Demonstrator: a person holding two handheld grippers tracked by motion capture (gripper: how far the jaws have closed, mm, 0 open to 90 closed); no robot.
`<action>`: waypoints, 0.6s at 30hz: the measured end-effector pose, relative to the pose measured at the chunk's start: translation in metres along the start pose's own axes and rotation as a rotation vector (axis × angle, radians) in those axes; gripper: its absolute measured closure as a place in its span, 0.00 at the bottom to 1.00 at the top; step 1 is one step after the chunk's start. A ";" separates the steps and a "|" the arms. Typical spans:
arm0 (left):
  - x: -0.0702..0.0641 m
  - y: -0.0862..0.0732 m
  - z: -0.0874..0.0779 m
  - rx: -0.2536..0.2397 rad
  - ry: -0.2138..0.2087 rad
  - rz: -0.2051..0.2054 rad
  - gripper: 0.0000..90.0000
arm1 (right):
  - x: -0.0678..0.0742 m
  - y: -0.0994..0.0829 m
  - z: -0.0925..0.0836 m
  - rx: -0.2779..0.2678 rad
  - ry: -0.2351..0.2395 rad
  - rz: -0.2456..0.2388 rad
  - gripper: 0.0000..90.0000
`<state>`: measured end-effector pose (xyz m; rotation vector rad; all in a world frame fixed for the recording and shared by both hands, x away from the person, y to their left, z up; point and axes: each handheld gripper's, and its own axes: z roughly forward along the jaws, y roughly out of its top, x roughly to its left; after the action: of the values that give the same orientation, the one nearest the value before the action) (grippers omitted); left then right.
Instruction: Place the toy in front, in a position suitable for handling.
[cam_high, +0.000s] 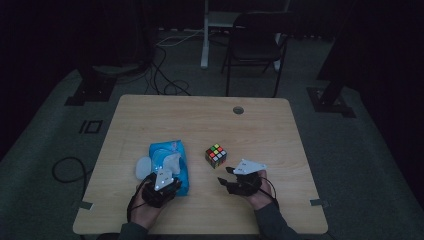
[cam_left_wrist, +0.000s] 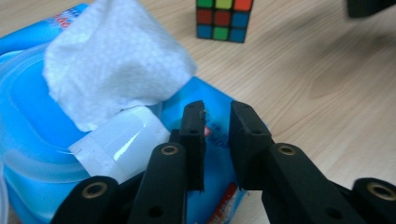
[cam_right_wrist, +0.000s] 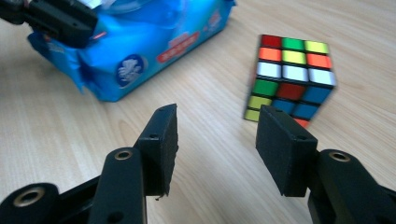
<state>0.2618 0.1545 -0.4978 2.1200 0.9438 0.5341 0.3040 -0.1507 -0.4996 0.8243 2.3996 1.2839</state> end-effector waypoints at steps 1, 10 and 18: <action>0.001 -0.001 0.000 -0.002 0.004 0.001 0.87 | -0.002 -0.001 -0.002 -0.007 -0.005 0.007 0.54; 0.019 -0.005 -0.002 0.001 0.086 -0.004 0.92 | -0.010 -0.006 -0.010 -0.026 -0.031 0.040 0.54; 0.045 -0.005 0.004 -0.006 0.156 -0.021 0.92 | -0.020 -0.008 -0.001 -0.005 -0.073 0.078 0.49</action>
<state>0.2911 0.1896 -0.5006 2.0842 1.0482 0.6995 0.3162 -0.1669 -0.5055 0.9548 2.3280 1.2650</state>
